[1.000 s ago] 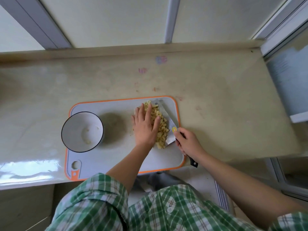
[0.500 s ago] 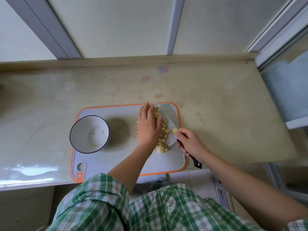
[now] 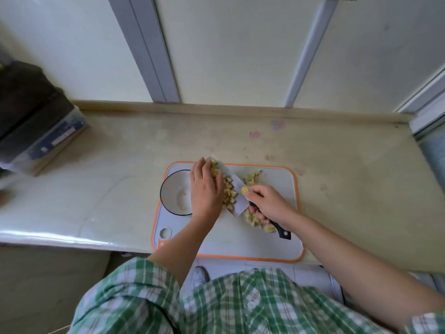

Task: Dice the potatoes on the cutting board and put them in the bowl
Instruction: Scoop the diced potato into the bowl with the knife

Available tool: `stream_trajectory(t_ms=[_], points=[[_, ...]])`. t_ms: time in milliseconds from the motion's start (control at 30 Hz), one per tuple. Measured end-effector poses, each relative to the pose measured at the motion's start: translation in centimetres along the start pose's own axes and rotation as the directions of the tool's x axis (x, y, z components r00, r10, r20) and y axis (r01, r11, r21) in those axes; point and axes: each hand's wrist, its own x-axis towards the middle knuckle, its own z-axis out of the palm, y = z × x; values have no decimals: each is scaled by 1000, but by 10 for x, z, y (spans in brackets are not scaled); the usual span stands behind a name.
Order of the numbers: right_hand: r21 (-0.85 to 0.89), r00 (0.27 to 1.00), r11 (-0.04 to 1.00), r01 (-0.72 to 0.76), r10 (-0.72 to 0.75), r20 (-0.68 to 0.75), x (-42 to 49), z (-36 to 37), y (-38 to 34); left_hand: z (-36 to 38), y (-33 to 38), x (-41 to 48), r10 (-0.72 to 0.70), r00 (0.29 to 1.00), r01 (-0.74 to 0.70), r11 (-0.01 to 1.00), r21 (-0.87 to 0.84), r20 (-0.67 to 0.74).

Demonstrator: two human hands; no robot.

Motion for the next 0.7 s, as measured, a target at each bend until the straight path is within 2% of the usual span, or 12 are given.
stream_trajectory(t_ms=[233, 400, 567, 700], points=[[-104, 992, 992, -69, 79, 97, 10, 33, -23, -27, -37, -7, -96, 995, 96, 995, 18, -18], [-196, 979, 973, -118, 148, 142, 15, 40, -44, -34, -50, -8, -152, 988, 152, 988, -33, 7], [-258, 964, 954, -155, 203, 171, 19, 40, -65, -42, -56, -6, -157, 988, 157, 987, -40, 7], [-339, 932, 921, -194, 281, 230, 18, 41, -79, -44, -60, -7, -186, 978, 189, 982, -28, 94]])
